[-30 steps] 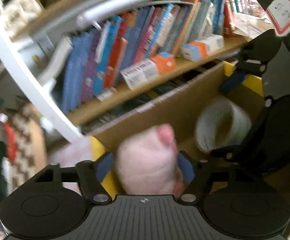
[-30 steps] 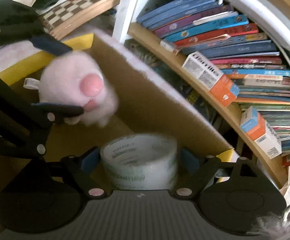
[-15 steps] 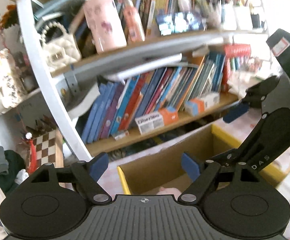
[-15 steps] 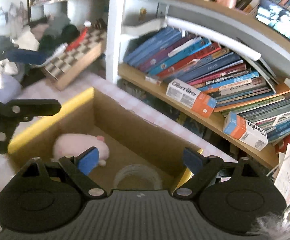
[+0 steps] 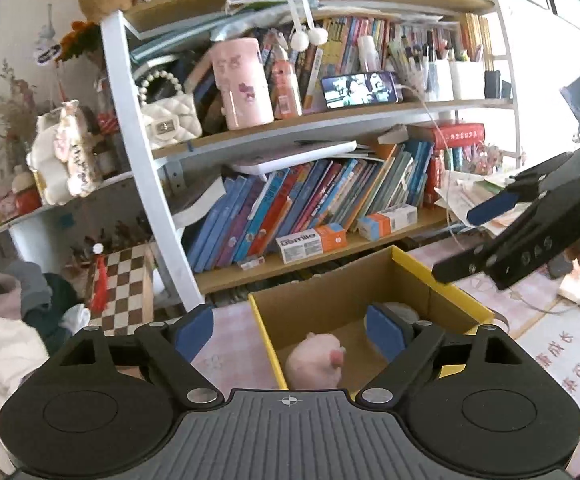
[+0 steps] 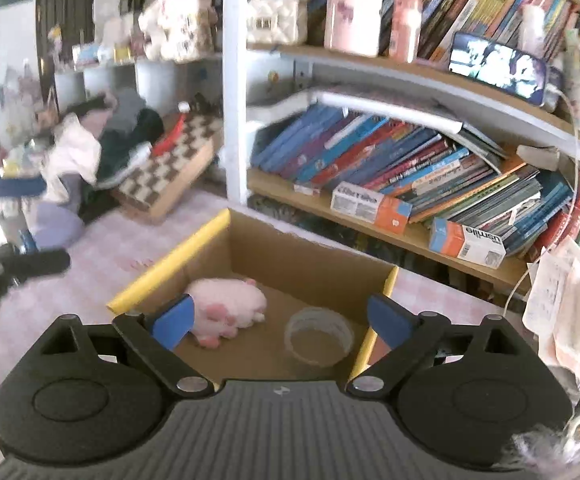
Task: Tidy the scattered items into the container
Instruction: 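Open both grippers to drop the pig plush and tape roll into the box, then withdraw both tools from the box back toward the remaining items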
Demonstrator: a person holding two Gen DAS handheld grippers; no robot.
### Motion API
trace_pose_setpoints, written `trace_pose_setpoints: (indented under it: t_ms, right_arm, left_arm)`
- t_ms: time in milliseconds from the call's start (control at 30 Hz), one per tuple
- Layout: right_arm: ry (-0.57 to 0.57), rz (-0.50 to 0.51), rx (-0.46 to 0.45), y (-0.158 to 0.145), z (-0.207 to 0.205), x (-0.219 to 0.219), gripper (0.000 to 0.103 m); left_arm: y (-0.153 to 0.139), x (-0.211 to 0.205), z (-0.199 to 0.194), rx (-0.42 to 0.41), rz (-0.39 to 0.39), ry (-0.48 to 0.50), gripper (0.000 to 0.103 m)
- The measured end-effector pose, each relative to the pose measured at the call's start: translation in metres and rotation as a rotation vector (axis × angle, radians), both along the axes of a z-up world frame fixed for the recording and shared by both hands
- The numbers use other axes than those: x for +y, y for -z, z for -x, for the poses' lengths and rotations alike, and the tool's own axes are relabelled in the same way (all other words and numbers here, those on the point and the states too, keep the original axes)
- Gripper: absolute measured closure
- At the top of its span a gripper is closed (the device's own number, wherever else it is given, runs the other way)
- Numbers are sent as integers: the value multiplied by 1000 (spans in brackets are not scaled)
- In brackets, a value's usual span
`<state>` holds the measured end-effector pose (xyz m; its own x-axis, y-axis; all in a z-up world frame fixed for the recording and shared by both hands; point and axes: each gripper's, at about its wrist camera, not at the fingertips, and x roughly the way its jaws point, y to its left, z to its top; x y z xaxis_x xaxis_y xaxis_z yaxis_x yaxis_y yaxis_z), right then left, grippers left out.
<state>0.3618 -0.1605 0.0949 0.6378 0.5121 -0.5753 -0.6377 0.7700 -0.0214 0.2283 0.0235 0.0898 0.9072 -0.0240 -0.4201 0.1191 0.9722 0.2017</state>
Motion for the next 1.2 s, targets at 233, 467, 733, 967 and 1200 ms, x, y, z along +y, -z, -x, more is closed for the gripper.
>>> trace_pose_setpoints:
  t_ms: [233, 467, 733, 967, 1200]
  right_arm:
    - [27, -59, -36, -20, 62, -1, 6]
    - [65, -49, -19, -7, 122, -2, 6]
    - [133, -22, 17, 20, 174, -9, 6]
    - [189, 1, 55, 49, 210, -9, 6]
    - [252, 23, 79, 73, 232, -8, 6]
  left_arm:
    - [-12, 8, 56, -42, 17, 15, 16]
    - [-2, 8, 98, -14, 39, 30, 15]
    - [15, 4, 132, 31, 78, 34, 15]
    - [41, 3, 151, 109, 144, -1, 15]
    - [62, 0, 165, 153, 157, -21, 14]
